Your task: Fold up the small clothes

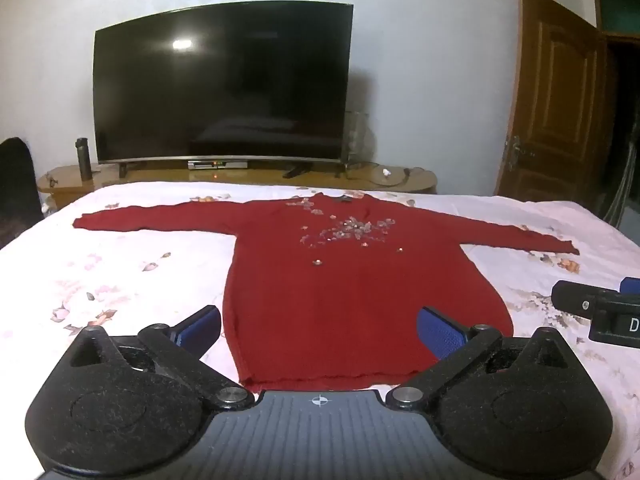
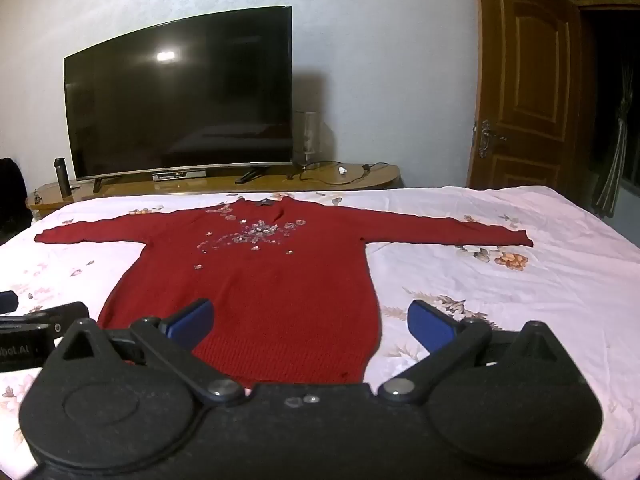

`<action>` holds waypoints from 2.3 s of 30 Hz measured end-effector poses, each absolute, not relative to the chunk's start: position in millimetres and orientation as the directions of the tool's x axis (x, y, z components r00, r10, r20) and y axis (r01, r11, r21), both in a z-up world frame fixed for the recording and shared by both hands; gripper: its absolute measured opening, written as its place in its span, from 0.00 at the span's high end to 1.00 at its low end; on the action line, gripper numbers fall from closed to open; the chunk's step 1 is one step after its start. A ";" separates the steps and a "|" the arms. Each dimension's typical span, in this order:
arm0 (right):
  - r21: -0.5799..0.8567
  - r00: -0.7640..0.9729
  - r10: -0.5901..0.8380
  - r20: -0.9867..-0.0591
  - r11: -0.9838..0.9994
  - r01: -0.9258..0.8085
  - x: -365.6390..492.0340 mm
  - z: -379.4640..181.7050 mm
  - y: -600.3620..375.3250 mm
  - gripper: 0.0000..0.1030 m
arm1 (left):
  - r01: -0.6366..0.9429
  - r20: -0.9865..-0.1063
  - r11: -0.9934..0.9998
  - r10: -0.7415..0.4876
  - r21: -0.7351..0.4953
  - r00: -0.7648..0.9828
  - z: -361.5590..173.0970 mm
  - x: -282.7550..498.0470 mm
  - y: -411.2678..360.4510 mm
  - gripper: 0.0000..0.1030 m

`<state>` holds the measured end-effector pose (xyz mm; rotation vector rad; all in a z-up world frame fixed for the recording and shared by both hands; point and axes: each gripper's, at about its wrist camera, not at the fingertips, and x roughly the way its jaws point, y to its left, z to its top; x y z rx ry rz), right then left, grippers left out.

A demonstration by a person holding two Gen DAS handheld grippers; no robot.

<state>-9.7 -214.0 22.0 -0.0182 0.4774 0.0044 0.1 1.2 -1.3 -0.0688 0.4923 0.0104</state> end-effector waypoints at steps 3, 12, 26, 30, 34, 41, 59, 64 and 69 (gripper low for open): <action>-0.001 0.885 0.007 -0.465 1.000 -0.008 -9.8 21.5 -213.9 0.00 | -0.033 -0.474 0.998 0.005 -0.051 0.881 -2.8 2.2 2.1 0.00; -0.012 0.888 -0.001 -0.460 1.000 -0.006 -7.2 17.2 -210.5 0.00 | -0.041 -0.468 0.998 0.014 -0.048 0.884 -1.7 -1.9 0.6 0.00; -0.011 0.889 0.002 -0.459 1.000 -0.008 -11.2 21.5 -215.2 0.00 | -0.043 -0.479 0.998 0.015 -0.046 0.878 -1.0 -1.6 -1.8 0.00; -0.009 0.889 0.002 -0.459 1.000 -0.007 -11.2 21.4 -215.6 0.00 | -0.045 -0.479 0.998 0.017 -0.047 0.878 -0.8 -1.2 -0.6 0.00; -0.007 0.889 0.002 -0.459 1.000 -0.007 -11.4 21.5 -216.1 0.00 | -0.045 -0.479 0.998 0.017 -0.047 0.877 -0.9 -1.5 0.1 0.00; -0.007 0.890 0.002 -0.455 1.000 -0.006 -11.6 21.9 -216.0 0.00 | -0.043 -0.476 0.998 0.016 -0.046 0.879 -1.1 -2.9 2.1 0.00; -0.006 0.891 -0.001 -0.454 1.000 -0.002 -12.3 22.8 -216.1 0.00 | -0.040 -0.479 0.998 0.014 -0.045 0.878 -2.0 -1.1 4.7 0.00; -0.006 0.892 -0.001 -0.453 1.000 -0.002 -12.6 22.5 -216.2 0.00 | -0.040 -0.478 0.998 0.015 -0.043 0.878 -1.4 -2.5 3.6 0.00; -0.006 0.891 0.001 -0.453 1.000 -0.005 -12.6 23.1 -214.5 0.00 | -0.043 -0.477 0.998 0.018 -0.042 0.879 -0.7 -3.5 2.6 0.00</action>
